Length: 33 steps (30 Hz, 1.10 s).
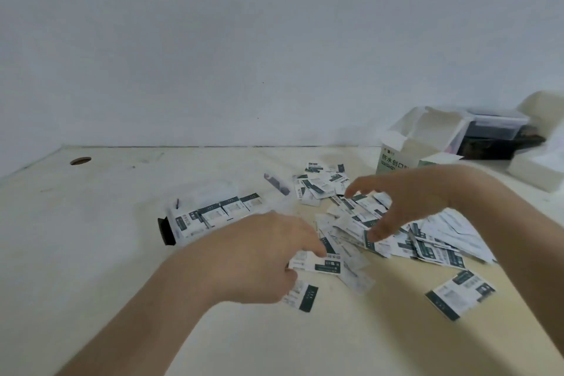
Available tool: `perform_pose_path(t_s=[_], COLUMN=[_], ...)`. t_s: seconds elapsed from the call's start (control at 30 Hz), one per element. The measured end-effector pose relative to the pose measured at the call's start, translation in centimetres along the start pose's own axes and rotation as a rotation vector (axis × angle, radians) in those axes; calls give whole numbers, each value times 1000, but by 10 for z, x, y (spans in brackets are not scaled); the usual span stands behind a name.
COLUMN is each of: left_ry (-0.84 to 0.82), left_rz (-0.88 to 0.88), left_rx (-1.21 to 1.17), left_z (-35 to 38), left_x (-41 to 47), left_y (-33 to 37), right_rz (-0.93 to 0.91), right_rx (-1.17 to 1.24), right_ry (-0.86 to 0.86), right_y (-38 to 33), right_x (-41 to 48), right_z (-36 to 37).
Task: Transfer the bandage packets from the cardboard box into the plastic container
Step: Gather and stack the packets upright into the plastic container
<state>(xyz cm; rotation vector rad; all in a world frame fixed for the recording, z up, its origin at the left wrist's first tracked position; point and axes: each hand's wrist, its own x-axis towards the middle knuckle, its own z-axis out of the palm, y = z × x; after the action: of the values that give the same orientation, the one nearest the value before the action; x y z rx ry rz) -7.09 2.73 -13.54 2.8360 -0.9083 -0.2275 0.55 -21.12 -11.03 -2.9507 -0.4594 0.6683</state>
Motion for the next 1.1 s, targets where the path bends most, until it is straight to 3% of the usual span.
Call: perform_pose_path(t_s=[0.07,0.17,0.27,0.57,0.73,0.87,0.97,1.1], left_ry=[-168,-165,-60,-196,22,15,54,31], left_rz=[-50,-140,-173,-283,-263,-332,-361,-362], left_rx=[92,61,64,239,158,162,131,-6], left_z=[15,30,35,18,22,34,29,32], left_x=[11,29,47,83,114,138,145,152], left_y=[7,6,7,24,37,43,42,38], right_rz=[57,51,-21,-148,-182,-140,-22,76], right_rx=[-109,-76,38,291,489,736,805,961], right_ry=[-57,-48,121,409,633,828,844,743], right_y=[13,28,33,45,54,55,61,60], right_x=[1,7,10,27,24,27,32,32], right_z=[15,36,46,59,59,64,68,72])
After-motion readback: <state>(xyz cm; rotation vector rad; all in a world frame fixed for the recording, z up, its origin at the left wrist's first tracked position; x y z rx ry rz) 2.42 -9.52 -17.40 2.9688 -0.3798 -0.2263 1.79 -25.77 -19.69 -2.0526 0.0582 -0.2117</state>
